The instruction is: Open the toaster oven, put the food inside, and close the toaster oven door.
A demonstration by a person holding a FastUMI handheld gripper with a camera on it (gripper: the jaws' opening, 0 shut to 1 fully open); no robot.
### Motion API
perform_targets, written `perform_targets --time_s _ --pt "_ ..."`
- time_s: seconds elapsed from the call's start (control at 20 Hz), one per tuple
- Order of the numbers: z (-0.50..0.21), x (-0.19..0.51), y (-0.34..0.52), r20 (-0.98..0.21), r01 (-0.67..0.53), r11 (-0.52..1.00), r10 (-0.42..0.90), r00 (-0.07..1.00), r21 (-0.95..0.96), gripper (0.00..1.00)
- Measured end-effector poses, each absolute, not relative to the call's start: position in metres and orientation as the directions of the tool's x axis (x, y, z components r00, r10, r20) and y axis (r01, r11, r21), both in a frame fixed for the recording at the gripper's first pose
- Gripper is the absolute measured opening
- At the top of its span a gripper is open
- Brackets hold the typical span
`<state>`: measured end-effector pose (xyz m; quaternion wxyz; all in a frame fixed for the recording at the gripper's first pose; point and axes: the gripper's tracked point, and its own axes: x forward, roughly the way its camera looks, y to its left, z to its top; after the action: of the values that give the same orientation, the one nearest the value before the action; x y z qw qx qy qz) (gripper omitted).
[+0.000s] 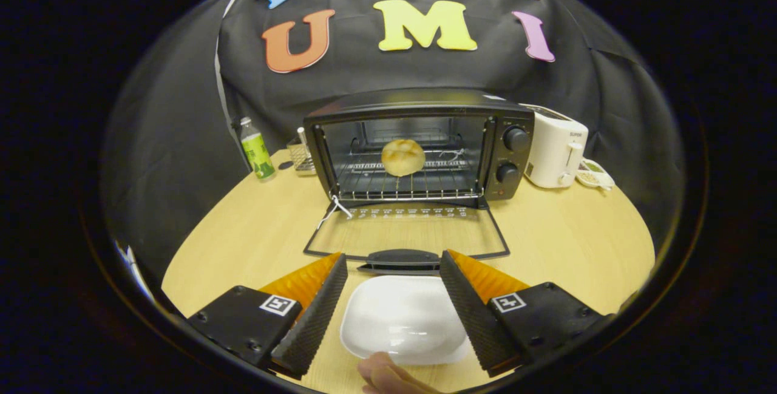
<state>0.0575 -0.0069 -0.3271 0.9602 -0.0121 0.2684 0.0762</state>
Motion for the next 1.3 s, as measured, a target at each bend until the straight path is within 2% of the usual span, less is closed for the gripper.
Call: perform_targets --time_s 0.45,0.9,1.3 --pt "-0.380 0.059 -0.004 -0.618 -0.128 0.991 0.128 0.776 0.044 1.00" --pt "-0.400 0.083 -0.014 -0.636 -0.074 0.997 0.064 0.769 0.012 1.00" --pt "-0.371 0.089 -0.013 -0.596 -0.064 0.998 0.037 0.802 -0.025 1.00"
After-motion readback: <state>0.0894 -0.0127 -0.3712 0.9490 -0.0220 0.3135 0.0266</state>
